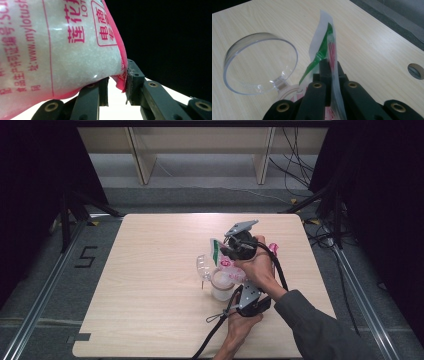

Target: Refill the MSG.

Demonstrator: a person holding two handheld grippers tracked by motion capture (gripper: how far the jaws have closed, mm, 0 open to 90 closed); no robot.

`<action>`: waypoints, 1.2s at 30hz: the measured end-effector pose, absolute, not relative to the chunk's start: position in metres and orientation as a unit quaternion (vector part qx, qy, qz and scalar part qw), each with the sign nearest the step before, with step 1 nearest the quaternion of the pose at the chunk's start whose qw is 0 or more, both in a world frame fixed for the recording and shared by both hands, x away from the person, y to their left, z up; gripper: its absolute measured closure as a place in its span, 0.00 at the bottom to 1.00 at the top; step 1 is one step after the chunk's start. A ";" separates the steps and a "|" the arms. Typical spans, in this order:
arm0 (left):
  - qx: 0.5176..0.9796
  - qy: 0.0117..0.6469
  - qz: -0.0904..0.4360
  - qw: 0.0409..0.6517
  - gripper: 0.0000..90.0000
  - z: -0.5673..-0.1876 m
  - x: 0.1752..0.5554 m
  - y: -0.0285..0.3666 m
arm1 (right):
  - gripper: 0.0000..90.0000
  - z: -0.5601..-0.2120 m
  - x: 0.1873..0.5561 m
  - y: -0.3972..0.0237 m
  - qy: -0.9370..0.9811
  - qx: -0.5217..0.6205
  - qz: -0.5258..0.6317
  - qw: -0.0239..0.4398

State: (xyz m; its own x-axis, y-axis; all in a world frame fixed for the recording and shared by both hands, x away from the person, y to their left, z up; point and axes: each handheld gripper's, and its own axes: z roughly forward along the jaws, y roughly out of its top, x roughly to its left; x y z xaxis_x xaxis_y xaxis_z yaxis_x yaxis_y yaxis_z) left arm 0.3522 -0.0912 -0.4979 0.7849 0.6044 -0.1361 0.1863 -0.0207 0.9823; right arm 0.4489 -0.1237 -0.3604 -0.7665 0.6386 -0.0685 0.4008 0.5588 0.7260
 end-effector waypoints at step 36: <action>0.693 0.271 0.185 0.642 0.83 -0.495 0.353 -0.090 | 1.00 -0.355 0.449 -0.118 0.869 0.295 0.358 0.170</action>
